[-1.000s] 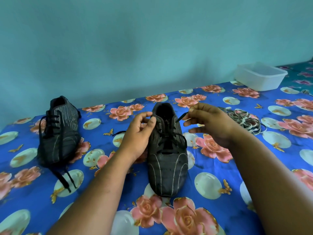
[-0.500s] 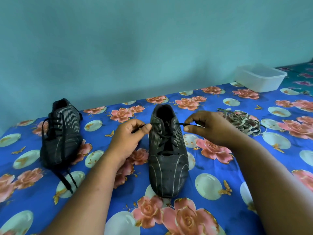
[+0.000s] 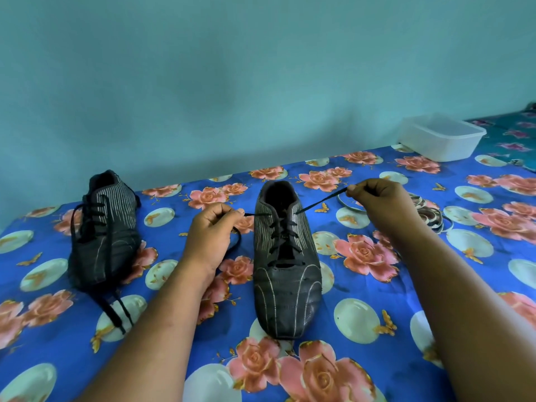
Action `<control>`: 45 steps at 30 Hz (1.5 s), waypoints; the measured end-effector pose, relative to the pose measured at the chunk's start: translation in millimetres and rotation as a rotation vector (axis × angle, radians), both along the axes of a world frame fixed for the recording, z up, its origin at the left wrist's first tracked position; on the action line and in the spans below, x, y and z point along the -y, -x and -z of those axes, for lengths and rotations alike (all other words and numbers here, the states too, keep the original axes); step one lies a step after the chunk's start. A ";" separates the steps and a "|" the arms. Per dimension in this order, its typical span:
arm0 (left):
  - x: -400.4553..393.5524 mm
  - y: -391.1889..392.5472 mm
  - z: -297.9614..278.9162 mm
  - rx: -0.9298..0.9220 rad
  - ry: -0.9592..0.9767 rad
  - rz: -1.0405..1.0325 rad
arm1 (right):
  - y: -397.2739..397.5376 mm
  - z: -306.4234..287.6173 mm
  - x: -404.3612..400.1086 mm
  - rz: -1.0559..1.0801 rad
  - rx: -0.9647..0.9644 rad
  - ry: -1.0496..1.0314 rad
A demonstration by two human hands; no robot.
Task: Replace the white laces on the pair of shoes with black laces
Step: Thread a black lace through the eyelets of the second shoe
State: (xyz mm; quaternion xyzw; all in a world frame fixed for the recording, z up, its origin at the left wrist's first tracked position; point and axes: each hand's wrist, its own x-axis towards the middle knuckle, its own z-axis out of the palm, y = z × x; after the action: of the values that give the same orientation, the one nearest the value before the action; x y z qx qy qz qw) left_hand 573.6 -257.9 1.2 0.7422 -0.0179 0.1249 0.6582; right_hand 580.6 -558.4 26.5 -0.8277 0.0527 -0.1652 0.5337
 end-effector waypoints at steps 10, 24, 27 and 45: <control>-3.9 -2.6 2.9 0.119 -0.201 -0.122 | -2.1 -0.2 -4.1 0.118 0.019 0.117; -15.4 26.4 -54.3 -0.122 -0.550 -0.032 | 45.9 -77.5 -23.8 -0.105 -0.143 0.368; -12.6 67.4 -76.0 -0.102 -0.625 0.038 | 89.8 -94.3 -32.0 -0.222 -0.181 0.326; 33.5 233.1 -4.1 0.041 -0.785 0.161 | 241.6 5.4 -105.0 -0.252 -0.219 0.708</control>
State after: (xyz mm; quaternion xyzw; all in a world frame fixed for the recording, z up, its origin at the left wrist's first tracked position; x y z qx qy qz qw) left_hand 340.5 -291.4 5.3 0.9308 -0.1354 0.0711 0.3319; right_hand 339.0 -453.4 21.1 -0.9734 -0.0530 -0.0169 0.2223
